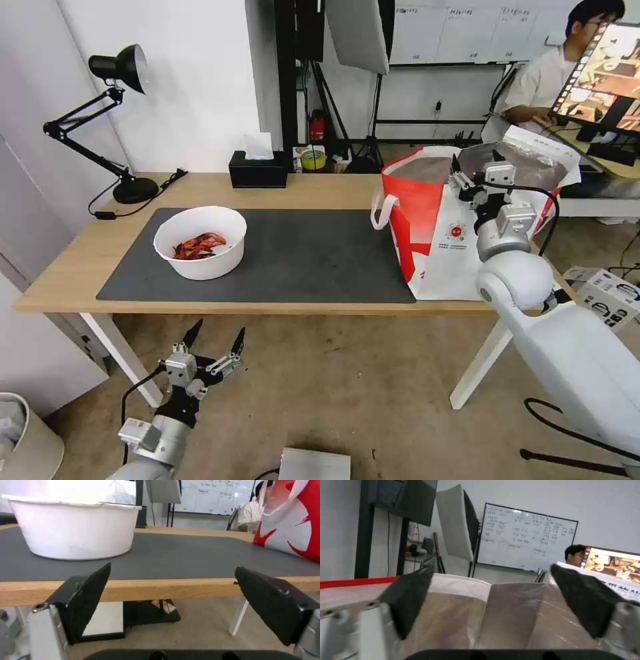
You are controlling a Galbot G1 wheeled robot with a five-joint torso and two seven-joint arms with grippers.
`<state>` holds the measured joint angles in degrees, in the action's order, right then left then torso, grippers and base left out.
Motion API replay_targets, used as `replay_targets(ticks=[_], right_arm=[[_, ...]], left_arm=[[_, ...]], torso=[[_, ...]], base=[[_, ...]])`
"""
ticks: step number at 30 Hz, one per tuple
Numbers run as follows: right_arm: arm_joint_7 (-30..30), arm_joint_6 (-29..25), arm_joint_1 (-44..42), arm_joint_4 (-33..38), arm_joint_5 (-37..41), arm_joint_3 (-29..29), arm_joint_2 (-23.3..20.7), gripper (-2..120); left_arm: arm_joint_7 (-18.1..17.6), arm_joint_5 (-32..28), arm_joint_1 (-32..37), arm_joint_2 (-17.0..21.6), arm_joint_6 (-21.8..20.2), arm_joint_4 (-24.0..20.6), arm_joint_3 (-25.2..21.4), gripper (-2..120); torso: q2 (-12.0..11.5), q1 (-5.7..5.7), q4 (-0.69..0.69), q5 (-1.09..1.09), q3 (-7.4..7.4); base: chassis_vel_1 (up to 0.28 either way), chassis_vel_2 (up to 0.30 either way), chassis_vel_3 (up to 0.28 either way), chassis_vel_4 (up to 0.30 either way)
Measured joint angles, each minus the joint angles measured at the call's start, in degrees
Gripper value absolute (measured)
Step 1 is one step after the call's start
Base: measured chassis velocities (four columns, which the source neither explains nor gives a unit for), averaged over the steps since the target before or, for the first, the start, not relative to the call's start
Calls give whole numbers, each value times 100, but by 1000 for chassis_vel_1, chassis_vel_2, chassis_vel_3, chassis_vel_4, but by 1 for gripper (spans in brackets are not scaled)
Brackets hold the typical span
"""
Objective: Pick up the trash from the table and place it into the takeout bag.
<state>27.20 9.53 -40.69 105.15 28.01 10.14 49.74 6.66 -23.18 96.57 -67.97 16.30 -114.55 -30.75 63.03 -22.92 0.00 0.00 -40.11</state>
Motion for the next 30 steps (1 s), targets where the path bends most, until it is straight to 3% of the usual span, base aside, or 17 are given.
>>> replay_targets(ticks=[4,16,20,23,30], right_arm=[[-16,0,17,16,9,0,-12,100],[-150,-48,57,162,223,-18,-52,100],[-597,-240,71,532,816,-70,-119,100],[-1337,-337,-232,1063,1560,-127,-260,100],[-1865,-151,-886,1499,1608,-237,-560,100]], left_arm=[[-1,-1,13,-2,0,-9,-11,100],[-3,-2,15,2,-4,-27,-16,100],[-3,-4,19,-1,-6,-27,-25,100],[-5,-12,20,-1,-6,-30,-45,100],[2,-13,16,-4,5,-30,-109,100]], torso=[[0,0,0,0,0],[0,-1,0,0,0],[0,-1,0,0,0],[0,-1,1,-1,0],[0,-1,-1,0,0]], base=[[0,0,0,0],[0,0,0,0],[0,0,0,0],[0,0,0,0],[0,0,0,0]])
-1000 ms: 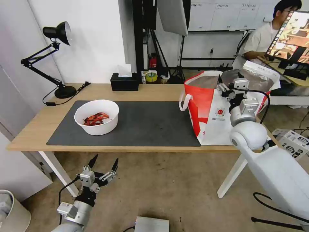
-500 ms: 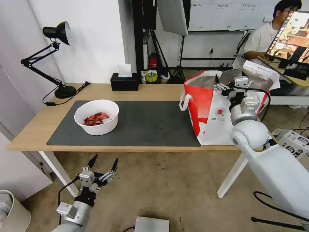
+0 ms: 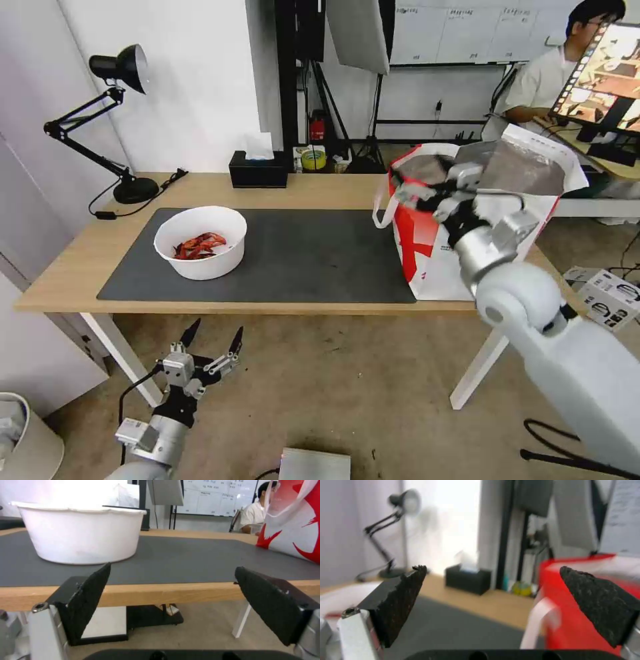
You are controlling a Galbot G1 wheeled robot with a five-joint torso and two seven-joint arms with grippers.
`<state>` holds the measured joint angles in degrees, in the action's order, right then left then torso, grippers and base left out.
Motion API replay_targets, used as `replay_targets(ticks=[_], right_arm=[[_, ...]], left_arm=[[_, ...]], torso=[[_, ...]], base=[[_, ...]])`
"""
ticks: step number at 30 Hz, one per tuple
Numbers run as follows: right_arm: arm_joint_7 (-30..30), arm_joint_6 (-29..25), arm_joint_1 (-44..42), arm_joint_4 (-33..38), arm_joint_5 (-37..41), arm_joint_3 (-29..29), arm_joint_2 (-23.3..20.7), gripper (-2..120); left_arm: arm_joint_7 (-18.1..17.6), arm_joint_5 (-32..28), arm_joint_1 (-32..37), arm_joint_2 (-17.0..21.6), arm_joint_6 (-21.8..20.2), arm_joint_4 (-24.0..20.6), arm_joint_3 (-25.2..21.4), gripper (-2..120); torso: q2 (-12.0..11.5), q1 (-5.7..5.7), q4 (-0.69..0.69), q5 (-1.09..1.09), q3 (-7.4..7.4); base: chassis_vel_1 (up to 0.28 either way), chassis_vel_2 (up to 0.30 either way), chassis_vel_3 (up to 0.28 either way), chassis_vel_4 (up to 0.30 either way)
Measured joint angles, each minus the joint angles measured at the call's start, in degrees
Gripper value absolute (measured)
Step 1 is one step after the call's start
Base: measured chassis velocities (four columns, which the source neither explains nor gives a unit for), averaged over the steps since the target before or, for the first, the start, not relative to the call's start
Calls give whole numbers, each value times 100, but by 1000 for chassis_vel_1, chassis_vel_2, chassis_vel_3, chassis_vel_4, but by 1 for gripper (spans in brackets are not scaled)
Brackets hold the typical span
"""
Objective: Pick up the trash from the table and place it into the takeout bag.
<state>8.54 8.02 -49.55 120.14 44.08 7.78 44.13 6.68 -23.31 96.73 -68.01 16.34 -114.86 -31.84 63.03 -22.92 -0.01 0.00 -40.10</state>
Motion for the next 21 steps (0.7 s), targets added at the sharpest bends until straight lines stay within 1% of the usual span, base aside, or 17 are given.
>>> replay_targets(ticks=[5,8,10,12,13,17,19,21], right_arm=[[-88,37,-402,201,-52,-55,-51,100],[-106,-67,-1013,359,-312,-56,-33,100],[-96,-108,-1171,389,-395,-51,-30,100],[-51,-256,-1797,456,-714,-25,-23,100],[-51,-256,-1797,456,-714,-25,-23,100],[-34,-774,-2629,376,-1316,38,118,100],[-36,-836,-2714,351,-1410,50,149,100],[-49,-1110,-3045,213,-1746,80,301,100]], left_arm=[[12,0,41,-23,24,4,-52,100],[19,0,44,-42,32,7,-54,100],[23,0,43,-45,33,11,-57,100],[41,-1,42,-56,40,35,-75,100],[41,-1,42,-56,40,35,-75,100],[89,-6,41,-68,58,70,-88,100],[91,-6,40,-68,60,71,-88,100],[93,-8,40,-71,65,72,-94,100]], torso=[[0,1,2,0,0],[0,0,1,0,0],[0,0,2,1,0],[0,1,0,0,0],[0,1,0,0,0],[0,1,0,0,0],[0,1,1,0,1],[0,1,1,0,0]], base=[[0,0,0,0],[0,0,0,0],[0,0,0,0],[0,0,0,0],[0,0,0,0],[0,0,0,0],[0,0,0,0],[0,0,0,0]])
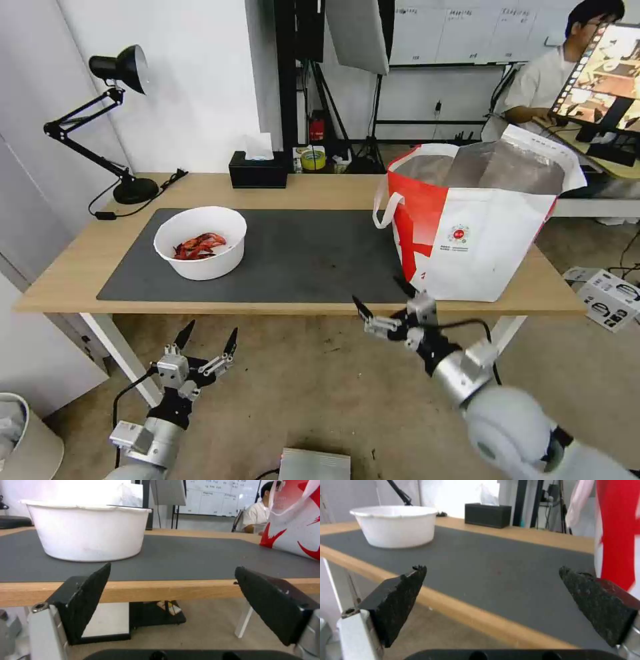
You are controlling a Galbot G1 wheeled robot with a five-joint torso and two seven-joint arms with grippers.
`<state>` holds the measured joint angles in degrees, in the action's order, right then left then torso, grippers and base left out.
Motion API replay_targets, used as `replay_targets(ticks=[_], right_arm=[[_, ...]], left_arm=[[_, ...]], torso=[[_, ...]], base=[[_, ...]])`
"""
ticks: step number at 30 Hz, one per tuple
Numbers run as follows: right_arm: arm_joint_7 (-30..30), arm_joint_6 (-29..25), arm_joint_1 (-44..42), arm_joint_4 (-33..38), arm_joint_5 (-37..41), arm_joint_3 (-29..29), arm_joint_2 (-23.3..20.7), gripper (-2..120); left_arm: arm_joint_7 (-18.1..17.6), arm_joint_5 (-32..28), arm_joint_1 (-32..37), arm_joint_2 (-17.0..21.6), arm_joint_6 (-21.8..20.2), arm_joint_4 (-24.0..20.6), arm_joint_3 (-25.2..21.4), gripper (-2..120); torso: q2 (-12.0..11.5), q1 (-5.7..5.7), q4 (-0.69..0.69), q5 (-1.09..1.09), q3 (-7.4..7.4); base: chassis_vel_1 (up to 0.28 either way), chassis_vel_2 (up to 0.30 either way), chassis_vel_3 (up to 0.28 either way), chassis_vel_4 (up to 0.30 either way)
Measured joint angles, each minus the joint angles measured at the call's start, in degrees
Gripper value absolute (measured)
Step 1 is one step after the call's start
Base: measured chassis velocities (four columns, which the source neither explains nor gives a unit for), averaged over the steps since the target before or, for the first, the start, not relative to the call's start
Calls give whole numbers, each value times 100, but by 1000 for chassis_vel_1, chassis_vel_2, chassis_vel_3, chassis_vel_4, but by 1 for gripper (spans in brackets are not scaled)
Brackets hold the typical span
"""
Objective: Pick up the trash from the table and place it into the takeout bag.
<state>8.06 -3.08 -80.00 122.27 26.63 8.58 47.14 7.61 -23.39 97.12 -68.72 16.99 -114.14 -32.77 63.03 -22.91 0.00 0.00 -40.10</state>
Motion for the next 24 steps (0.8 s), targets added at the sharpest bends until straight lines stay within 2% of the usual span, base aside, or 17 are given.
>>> replay_targets(ticks=[4,11,24], right_arm=[[0,-143,-169,-105,-186,13,116,100],[44,-349,-546,-329,-730,50,587,100],[161,-441,-531,-442,-772,47,691,100]], left_arm=[[2,-1,14,0,10,0,-17,100],[24,-5,71,-13,88,25,-52,100],[46,-5,71,-29,104,44,-55,100]], torso=[[0,0,0,1,0],[0,0,0,0,0],[0,0,0,0,-1]], base=[[0,0,0,0],[0,0,0,0],[0,0,0,0]])
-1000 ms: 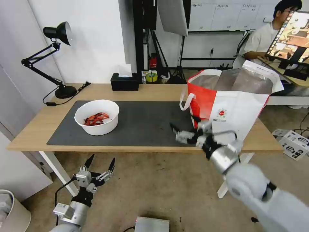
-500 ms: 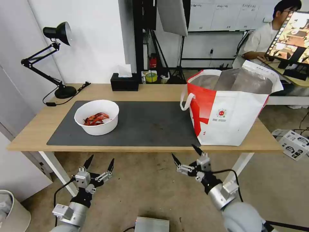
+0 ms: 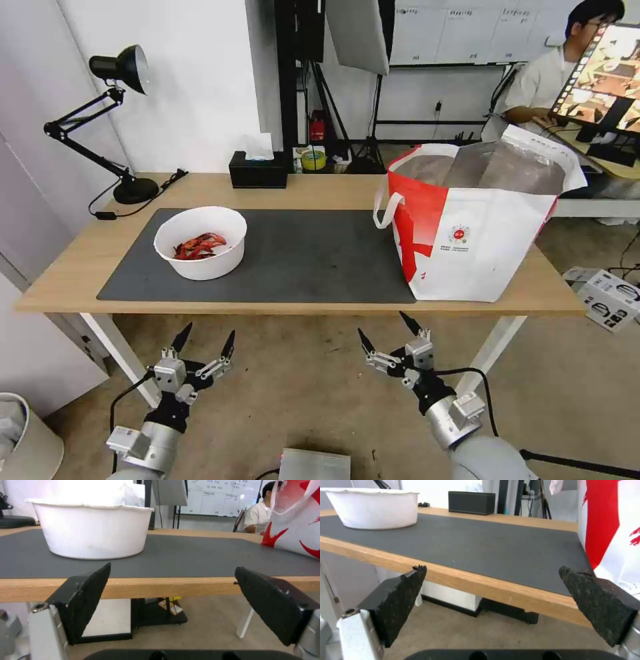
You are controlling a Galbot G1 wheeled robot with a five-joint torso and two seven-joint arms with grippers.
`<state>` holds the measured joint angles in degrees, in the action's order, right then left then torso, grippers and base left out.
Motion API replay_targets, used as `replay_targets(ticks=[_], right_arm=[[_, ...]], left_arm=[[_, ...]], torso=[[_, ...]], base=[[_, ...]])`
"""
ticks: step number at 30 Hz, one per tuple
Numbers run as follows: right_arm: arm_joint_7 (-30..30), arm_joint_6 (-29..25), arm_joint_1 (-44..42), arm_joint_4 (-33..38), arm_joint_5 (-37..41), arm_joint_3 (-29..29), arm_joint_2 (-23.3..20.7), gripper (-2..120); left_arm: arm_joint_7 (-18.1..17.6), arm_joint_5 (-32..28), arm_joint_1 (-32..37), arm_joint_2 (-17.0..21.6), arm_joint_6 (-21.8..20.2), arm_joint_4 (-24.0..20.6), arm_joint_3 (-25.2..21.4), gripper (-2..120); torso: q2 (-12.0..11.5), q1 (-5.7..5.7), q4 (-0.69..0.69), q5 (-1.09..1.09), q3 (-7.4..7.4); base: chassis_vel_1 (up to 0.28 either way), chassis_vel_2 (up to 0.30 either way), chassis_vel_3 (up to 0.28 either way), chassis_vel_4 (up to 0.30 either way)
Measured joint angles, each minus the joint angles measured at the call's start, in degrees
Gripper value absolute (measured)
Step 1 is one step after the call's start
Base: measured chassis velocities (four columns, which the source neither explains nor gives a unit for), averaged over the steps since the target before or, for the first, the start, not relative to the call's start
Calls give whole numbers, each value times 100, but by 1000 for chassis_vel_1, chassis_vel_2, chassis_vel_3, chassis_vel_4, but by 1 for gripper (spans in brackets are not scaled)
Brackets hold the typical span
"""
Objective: Pick up the trash from the table and place it into the takeout bag.
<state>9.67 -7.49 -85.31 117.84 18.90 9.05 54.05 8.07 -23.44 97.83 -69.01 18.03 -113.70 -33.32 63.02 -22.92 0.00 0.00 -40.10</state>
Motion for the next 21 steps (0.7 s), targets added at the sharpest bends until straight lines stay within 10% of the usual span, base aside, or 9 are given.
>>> replay_targets(ticks=[14,21], right_arm=[[3,5,15,0,20,-4,-8,100],[3,9,19,1,25,-6,-10,100]], left_arm=[[-388,-836,-139,592,-671,-625,-605,100],[-1885,-2911,-799,2043,-2013,-1274,-1381,100]], torso=[[0,0,1,-1,0],[0,0,1,0,0]], base=[[0,0,0,0],[0,0,0,0]])
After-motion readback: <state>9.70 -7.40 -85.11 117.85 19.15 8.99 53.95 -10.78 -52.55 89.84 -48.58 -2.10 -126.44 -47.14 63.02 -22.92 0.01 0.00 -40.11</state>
